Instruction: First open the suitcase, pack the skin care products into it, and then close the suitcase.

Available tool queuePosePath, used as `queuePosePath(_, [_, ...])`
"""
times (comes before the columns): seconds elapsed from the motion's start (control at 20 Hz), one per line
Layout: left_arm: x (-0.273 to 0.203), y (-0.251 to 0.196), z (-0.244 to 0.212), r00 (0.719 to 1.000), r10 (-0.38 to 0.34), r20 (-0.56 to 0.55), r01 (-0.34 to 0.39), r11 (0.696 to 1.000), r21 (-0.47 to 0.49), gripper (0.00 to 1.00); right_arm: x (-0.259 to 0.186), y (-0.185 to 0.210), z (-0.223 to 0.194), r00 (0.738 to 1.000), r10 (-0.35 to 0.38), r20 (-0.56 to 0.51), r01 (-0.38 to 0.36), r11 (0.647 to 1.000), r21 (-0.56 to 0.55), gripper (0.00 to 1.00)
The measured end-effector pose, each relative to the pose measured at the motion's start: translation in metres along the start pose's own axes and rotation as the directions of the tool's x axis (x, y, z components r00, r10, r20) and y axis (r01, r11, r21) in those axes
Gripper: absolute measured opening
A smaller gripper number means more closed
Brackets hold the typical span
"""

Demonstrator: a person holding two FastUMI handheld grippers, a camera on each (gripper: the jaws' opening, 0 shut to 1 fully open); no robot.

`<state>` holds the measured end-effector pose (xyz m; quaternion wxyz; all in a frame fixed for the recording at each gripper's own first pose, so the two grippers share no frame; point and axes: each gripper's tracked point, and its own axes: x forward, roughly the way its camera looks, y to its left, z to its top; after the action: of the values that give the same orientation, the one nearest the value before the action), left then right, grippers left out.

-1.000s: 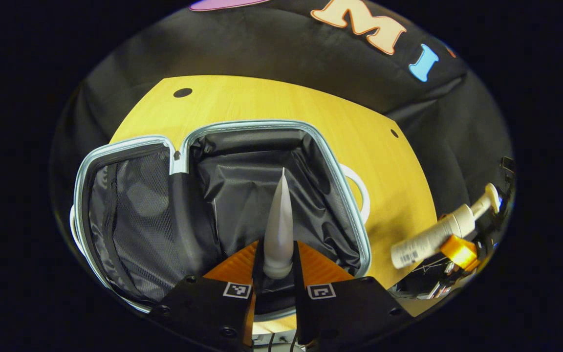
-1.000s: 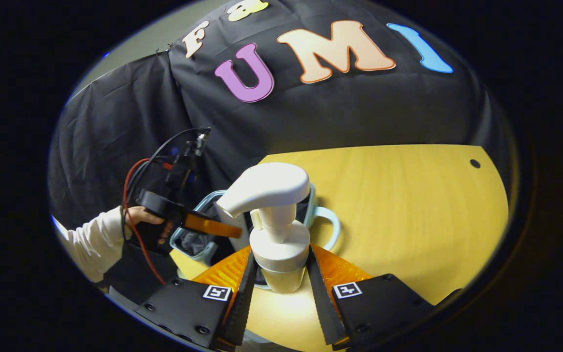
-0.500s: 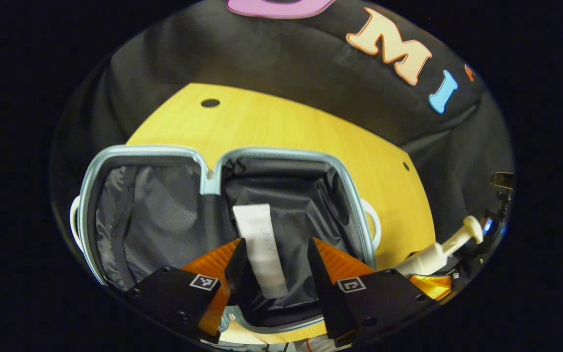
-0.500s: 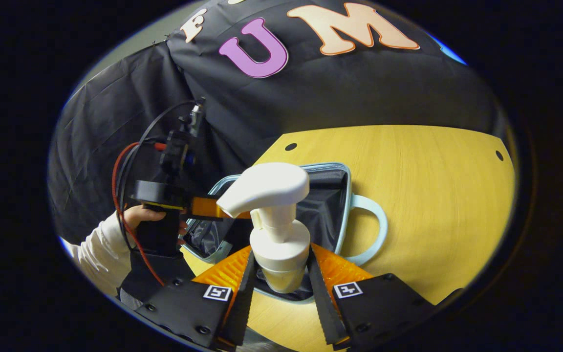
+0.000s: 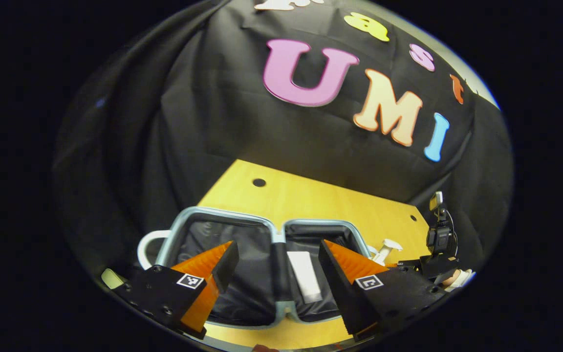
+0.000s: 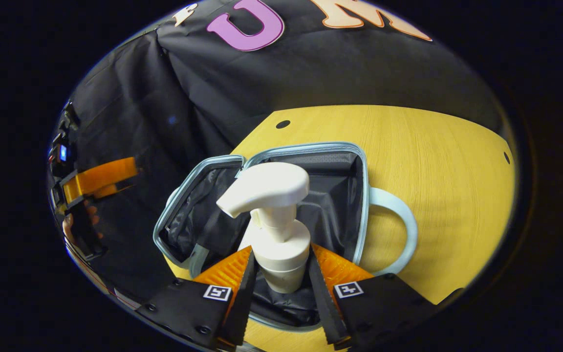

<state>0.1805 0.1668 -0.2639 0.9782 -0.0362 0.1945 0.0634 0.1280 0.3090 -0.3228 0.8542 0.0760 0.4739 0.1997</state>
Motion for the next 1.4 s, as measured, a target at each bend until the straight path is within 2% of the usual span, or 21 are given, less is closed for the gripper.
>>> queuePosePath(0.05, [-0.018, 0.016, 0.006, 0.999, 0.034, 0.021, -0.034, 0.999, -0.014, 0.96, 0.002, 0.000, -0.001, 1.000, -0.007, -0.005, 0.008, 1.000, 0.006, 0.60])
queuePosePath(0.15, [-0.042, 0.055, 0.007, 0.992, 0.103, 0.067, -0.100, 0.994, -0.046, 0.96, 0.006, -0.004, 0.004, 1.000, -0.018, 0.007, 0.018, 1.000, 0.023, 0.63])
queuePosePath(0.2, [-0.049, 0.073, 0.003, 0.987, 0.137, 0.083, -0.131, 0.989, -0.068, 0.96, 0.006, -0.004, 0.007, 1.000, -0.016, 0.020, 0.015, 0.999, 0.029, 0.75])
queuePosePath(0.25, [-0.055, 0.090, -0.002, 0.981, 0.169, 0.095, -0.160, 0.983, -0.095, 0.96, 0.003, -0.004, 0.010, 0.999, -0.014, 0.031, 0.013, 0.999, 0.033, 0.67])
queuePosePath(0.3, [-0.057, 0.106, -0.007, 0.974, 0.201, 0.101, -0.187, 0.974, -0.129, 0.96, 0.000, -0.004, 0.015, 0.999, -0.016, 0.049, 0.015, 0.999, 0.031, 0.86])
queuePosePath(0.35, [-0.058, 0.123, -0.014, 0.966, 0.233, 0.109, -0.211, 0.961, -0.177, 0.96, -0.003, -0.002, 0.020, 0.997, -0.018, 0.078, 0.016, 1.000, 0.023, 0.94])
queuePosePath(0.4, [-0.055, 0.136, -0.019, 0.960, 0.254, 0.118, -0.223, 0.947, -0.231, 0.94, -0.009, -0.001, 0.027, 0.993, -0.025, 0.117, 0.023, 1.000, 0.013, 0.97])
queuePosePath(0.5, [-0.056, 0.158, -0.023, 0.949, 0.279, 0.144, -0.216, 0.913, -0.346, 0.96, -0.029, 0.011, 0.046, 0.976, -0.002, 0.217, 0.008, 1.000, -0.024, 0.99])
queuePosePath(0.65, [-0.052, 0.191, -0.048, 0.949, 0.287, 0.134, -0.190, 0.854, -0.484, 0.96, -0.070, 0.034, 0.065, 0.931, 0.056, 0.361, -0.016, 0.994, -0.112, 0.99])
queuePosePath(0.8, [-0.023, 0.223, -0.068, 0.954, 0.276, 0.117, -0.177, 0.833, -0.525, 0.96, -0.115, 0.055, 0.069, 0.881, 0.106, 0.461, -0.031, 0.986, -0.167, 0.99])
queuePosePath(0.9, [-0.007, 0.241, -0.080, 0.964, 0.250, 0.094, -0.152, 0.801, -0.579, 0.95, -0.143, 0.066, 0.063, 0.861, 0.133, 0.490, -0.042, 0.980, -0.193, 0.98])
queuePosePath(1.0, [0.012, 0.260, -0.094, 0.969, 0.240, 0.055, -0.156, 0.770, -0.619, 0.96, -0.164, 0.067, 0.055, 0.857, 0.130, 0.499, -0.027, 0.978, -0.208, 0.98])
queuePosePath(1.15, [0.034, 0.274, -0.114, 0.982, 0.187, 0.003, -0.138, 0.733, -0.666, 0.95, -0.190, 0.069, 0.048, 0.848, 0.119, 0.516, -0.010, 0.978, -0.210, 0.99])
queuePosePath(1.3, [0.051, 0.271, -0.125, 0.993, 0.113, -0.035, -0.106, 0.727, -0.678, 0.94, -0.204, 0.058, 0.041, 0.867, 0.083, 0.492, 0.020, 0.979, -0.201, 0.96])
queuePosePath(1.35, [0.053, 0.267, -0.127, 0.995, 0.091, -0.044, -0.097, 0.730, -0.676, 0.91, -0.207, 0.054, 0.040, 0.870, 0.068, 0.488, 0.028, 0.982, -0.188, 0.98])
queuePosePath(1.4, [0.059, 0.267, -0.129, 0.994, 0.088, -0.057, -0.104, 0.740, -0.665, 0.73, -0.210, 0.049, 0.041, 0.870, 0.055, 0.490, 0.036, 0.984, -0.174, 0.98])
